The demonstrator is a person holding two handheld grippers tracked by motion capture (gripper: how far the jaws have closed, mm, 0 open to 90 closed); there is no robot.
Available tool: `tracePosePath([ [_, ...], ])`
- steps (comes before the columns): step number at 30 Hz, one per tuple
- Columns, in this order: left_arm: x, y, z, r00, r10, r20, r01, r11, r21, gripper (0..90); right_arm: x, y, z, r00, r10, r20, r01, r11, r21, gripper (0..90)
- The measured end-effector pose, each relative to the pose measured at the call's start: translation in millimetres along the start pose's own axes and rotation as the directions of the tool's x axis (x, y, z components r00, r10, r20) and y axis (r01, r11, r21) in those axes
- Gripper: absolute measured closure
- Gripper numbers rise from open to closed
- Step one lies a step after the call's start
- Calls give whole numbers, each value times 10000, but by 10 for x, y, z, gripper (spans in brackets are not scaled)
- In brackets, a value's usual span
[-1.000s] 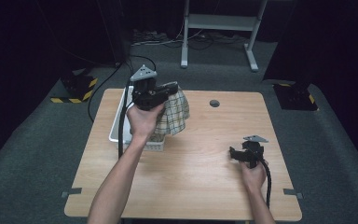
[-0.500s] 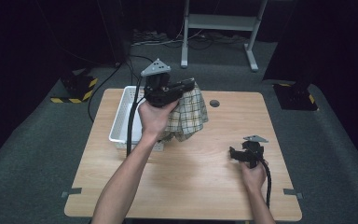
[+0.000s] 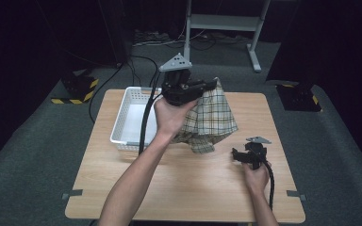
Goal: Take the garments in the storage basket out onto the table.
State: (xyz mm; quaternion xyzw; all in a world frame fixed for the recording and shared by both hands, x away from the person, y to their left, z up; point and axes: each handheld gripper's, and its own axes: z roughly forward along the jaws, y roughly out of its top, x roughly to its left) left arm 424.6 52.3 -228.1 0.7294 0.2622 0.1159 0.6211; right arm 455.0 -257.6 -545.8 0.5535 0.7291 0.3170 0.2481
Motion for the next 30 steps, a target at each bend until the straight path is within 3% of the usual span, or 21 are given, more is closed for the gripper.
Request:
tracePosePath([
  [11, -30, -71, 114, 9997, -49, 244, 47, 10000, 87, 886, 0, 1, -1, 10000, 1, -16, -1, 10000, 24, 126],
  [20, -9, -147, 133, 9999, 121, -105, -119, 9997, 200, 886, 2, 1, -1, 10000, 39, -11, -39, 10000, 19, 126],
  [30, 121, -247, 132, 9989, -176, -436, 183, 9997, 167, 886, -2, 0, -1, 10000, -23, -8, 23, 10000, 8, 126],
])
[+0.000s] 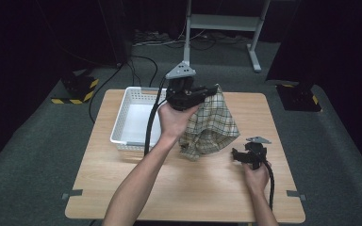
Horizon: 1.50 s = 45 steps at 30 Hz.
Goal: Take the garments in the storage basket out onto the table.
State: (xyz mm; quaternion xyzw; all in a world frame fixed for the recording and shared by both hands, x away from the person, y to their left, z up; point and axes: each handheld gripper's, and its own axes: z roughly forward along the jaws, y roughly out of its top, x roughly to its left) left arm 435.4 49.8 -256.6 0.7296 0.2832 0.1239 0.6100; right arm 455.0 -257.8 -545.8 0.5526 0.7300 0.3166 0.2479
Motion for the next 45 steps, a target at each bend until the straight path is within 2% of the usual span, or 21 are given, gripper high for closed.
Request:
tracePosePath([
  [11, 49, -140, 112, 9996, 71, -257, -67, 9999, 153, 885, 2, 0, -1, 10000, 28, -8, -28, 10000, 15, 126],
  [17, 117, -258, 193, 9988, 88, -482, -59, 9982, 601, 885, 1, 0, 0, 10000, 15, -6, -15, 10000, 9, 126],
  [28, 242, -483, 275, 9965, -122, -823, 197, 9957, 906, 884, 1, 0, 0, 10000, 8, -2, -8, 10000, -1, 126],
  [36, 336, -681, 312, 9941, -450, -983, 554, 9928, 1058, 884, 0, 0, 0, 10000, 3, -3, -3, 10000, 0, 126],
  [45, 390, -805, 317, 9915, -485, -1208, 625, 9914, 1151, 883, 1, 0, 0, 10000, 11, -1, -11, 10000, -4, 126],
])
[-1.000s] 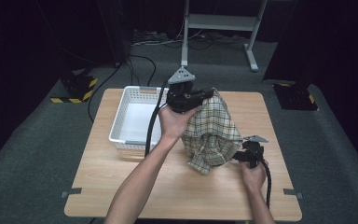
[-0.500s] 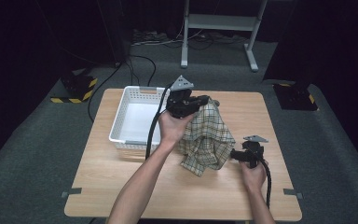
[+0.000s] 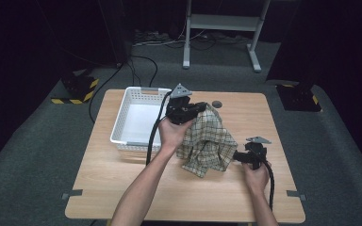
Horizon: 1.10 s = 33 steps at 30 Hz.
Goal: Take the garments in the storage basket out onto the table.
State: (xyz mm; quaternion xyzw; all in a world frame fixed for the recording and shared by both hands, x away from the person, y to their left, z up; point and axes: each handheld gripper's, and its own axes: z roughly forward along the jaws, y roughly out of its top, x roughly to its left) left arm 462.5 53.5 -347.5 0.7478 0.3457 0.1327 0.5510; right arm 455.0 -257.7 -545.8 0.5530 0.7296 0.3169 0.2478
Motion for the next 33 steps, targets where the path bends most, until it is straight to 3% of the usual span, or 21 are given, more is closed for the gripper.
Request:
tracePosePath([
  [33, 219, -528, 222, 9969, -258, -749, 336, 9939, 1047, 880, -1, 0, 0, 10000, -12, -1, 12, 10000, 6, 126],
])
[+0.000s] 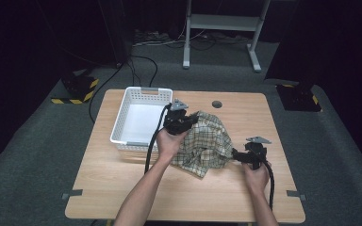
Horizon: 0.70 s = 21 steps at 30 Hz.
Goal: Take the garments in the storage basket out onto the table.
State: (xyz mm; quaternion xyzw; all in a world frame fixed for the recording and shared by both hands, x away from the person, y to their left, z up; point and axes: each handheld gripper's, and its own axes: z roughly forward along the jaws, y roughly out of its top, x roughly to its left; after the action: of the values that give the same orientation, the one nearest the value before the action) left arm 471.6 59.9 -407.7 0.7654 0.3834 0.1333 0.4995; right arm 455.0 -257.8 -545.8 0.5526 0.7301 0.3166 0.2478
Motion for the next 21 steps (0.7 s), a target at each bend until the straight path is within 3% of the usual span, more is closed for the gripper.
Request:
tracePosePath([
  [21, 136, -298, 200, 9978, -652, -103, 657, 9962, 573, 875, 0, 0, 0, 10000, 0, -1, 0, 10000, -1, 126],
])
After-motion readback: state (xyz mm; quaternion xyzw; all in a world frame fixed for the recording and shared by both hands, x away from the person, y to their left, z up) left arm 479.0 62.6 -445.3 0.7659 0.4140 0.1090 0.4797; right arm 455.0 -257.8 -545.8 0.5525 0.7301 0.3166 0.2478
